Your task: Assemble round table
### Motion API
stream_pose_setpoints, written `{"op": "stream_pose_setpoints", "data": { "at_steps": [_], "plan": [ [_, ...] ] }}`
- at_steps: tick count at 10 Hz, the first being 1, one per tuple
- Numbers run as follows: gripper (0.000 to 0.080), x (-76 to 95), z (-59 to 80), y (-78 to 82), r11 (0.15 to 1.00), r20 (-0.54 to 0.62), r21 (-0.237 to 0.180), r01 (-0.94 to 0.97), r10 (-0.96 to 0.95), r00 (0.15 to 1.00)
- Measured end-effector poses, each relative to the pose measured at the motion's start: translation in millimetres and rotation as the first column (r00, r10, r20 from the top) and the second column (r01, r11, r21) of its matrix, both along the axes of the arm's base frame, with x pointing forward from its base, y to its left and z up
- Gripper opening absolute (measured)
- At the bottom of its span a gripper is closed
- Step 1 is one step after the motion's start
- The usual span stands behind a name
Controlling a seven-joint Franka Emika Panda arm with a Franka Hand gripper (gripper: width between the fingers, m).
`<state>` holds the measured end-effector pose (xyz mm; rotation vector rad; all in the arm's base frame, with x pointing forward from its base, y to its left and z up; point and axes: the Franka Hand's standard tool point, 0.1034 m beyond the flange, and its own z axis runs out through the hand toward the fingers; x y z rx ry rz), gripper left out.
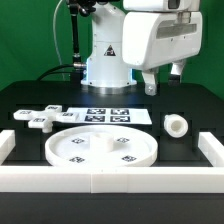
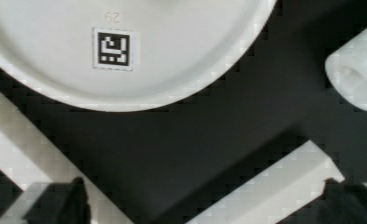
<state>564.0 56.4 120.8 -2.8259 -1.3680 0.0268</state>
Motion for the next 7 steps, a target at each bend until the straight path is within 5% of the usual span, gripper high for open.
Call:
{"op": "stream_pose_setpoints", "data": {
  "at_steps": [5,7],
  "plan": [
    [0.0650,-1.0,-1.2,-2.0,1.000,-0.001,-0.001,0.001,-0.001,1.000],
    [0.0650,-16.5,-24.9,-38.2,0.996,0.042,-0.004,-0.094,0.094,0.995]
  ]
}}
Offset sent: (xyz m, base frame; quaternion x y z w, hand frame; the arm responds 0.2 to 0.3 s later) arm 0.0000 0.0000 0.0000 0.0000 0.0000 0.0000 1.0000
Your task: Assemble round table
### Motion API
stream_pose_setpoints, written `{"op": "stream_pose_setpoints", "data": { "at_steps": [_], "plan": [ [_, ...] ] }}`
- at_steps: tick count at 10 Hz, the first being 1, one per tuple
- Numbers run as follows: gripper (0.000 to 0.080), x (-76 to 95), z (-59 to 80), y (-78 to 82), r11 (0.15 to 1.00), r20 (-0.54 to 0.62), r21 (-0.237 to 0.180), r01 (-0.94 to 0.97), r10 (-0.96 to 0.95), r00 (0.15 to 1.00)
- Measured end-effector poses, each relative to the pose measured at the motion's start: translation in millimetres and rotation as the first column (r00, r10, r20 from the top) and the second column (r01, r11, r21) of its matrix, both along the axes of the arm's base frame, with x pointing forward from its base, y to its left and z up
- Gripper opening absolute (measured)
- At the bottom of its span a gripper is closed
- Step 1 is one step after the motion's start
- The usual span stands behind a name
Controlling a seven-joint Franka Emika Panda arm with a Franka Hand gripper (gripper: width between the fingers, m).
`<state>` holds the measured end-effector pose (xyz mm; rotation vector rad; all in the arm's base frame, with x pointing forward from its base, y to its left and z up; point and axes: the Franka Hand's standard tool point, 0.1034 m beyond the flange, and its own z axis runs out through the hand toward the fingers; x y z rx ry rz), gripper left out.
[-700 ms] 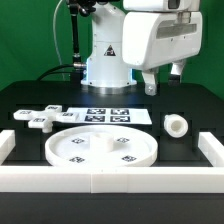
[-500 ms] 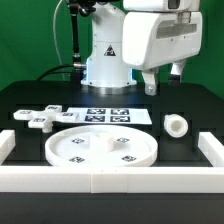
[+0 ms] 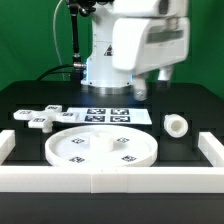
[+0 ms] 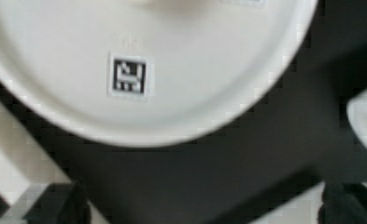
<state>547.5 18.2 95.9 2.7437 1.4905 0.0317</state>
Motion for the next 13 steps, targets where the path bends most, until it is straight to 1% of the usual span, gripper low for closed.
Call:
{"op": "stream_pose_setpoints", "data": {
  "at_steps": [1,2,3,5,8,11,13],
  "plan": [
    [0.0650,-4.7,-13.2,-19.1,1.000,0.006,-0.001,-0.025,0.025,1.000],
    [0.0650,-4.6,-23.7,-35.3,0.999,0.018,-0.001,-0.043,0.043,0.999],
    [0.0650,-5.5,-30.7,-44.0,0.999,0.020,0.001,-0.045,0.045,0.999],
    [0.0650,-8.1,-49.8,-61.5,0.998,0.009,0.004,-0.067,0.067,0.998],
    [0.0650,-9.2,-65.0,-64.9,0.998,-0.009,0.009,-0.060,0.060,0.998],
    [0.0650,-13.7,-74.6,-62.5,0.998,-0.026,0.014,-0.060,0.060,0.998],
    [0.0650,-9.9,-85.5,-59.9,0.998,-0.034,0.019,-0.063,0.064,0.997]
  ]
}}
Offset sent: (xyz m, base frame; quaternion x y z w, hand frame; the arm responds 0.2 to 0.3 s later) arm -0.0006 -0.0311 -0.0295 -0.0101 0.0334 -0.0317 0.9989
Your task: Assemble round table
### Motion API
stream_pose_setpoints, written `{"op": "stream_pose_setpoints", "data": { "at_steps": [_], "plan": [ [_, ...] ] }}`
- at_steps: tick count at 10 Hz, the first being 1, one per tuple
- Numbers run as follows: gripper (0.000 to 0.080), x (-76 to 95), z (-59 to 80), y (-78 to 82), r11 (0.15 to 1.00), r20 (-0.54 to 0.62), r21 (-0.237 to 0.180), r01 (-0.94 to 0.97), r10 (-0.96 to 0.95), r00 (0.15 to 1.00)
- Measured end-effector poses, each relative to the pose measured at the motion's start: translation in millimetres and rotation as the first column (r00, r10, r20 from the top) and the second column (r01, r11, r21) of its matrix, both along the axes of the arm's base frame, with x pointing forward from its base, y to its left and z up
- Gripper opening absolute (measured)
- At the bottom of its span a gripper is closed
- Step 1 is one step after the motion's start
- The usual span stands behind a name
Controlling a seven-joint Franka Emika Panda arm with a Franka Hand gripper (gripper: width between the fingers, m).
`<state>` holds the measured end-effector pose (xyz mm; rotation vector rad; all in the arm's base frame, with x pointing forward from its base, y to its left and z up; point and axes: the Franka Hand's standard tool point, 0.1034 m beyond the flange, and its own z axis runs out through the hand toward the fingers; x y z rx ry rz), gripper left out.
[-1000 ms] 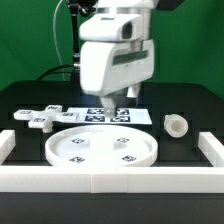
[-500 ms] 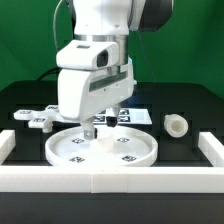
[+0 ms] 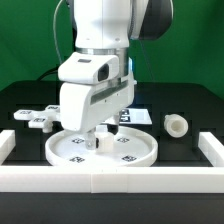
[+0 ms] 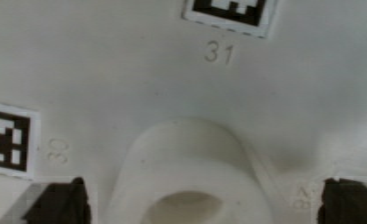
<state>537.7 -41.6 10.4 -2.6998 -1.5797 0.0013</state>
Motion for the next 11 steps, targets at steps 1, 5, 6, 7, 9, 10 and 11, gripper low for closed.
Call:
{"op": "stream_pose_setpoints", "data": {
  "at_steps": [1,5,6,7,9,10,11],
  "plan": [
    [0.0650,1.5,-0.6,0.3,1.000,-0.002,0.000,0.000,0.000,1.000],
    [0.0406,1.5,-0.7,1.0,1.000,-0.001,0.000,0.000,0.000,1.000],
    [0.0406,1.5,-0.7,1.0,1.000,-0.001,0.000,0.000,0.000,1.000],
    [0.0406,1.5,-0.7,1.0,1.000,-0.001,0.000,0.000,0.000,1.000],
    [0.0406,1.5,-0.7,1.0,1.000,-0.001,0.000,0.000,0.000,1.000],
    [0.0406,1.5,-0.7,1.0,1.000,-0.001,0.000,0.000,0.000,1.000],
    [0.0406,1.5,-0.7,1.0,1.000,-0.001,0.000,0.000,0.000,1.000]
  ]
}}
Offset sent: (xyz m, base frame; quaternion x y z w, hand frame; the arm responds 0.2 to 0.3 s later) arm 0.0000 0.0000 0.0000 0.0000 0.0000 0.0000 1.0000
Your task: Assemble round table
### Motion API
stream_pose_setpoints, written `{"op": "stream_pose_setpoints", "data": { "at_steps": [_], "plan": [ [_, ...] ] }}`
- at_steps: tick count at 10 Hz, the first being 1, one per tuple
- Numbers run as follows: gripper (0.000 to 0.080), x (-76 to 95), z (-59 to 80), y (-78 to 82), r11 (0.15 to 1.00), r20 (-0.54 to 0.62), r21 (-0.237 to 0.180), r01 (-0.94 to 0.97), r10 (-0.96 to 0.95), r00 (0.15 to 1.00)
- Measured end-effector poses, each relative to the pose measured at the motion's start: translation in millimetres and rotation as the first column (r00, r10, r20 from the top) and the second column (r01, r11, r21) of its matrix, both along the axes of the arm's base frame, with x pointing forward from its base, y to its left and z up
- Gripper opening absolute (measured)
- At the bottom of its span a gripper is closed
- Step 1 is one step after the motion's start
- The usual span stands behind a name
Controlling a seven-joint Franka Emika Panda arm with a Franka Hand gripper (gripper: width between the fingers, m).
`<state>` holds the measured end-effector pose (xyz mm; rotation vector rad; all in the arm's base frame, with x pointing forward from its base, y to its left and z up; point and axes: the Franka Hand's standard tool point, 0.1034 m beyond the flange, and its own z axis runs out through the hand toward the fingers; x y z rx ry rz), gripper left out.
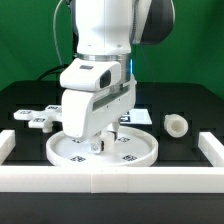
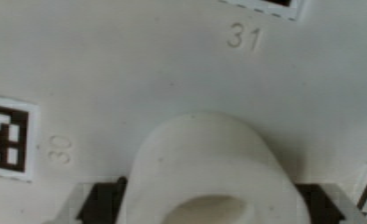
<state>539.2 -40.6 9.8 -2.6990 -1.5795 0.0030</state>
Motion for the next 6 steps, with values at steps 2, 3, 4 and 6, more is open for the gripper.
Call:
{"op": "stream_pose_setpoints", "data": {
  "at_steps": [2,3,4,6],
  "plan": [
    [0.0406,6.1,1.3,11.8,1.000,0.008,0.001,-0.028,0.028,1.000],
    [0.0406,13.2,0.5,21.9,0.999,0.015,0.004,-0.047,0.047,0.999],
    [0.0407,17.3,0.6,26.4,0.998,0.018,0.004,-0.055,0.055,0.998],
    [0.0407,24.1,1.0,42.2,0.997,0.027,0.005,-0.071,0.071,0.997]
  ]
}}
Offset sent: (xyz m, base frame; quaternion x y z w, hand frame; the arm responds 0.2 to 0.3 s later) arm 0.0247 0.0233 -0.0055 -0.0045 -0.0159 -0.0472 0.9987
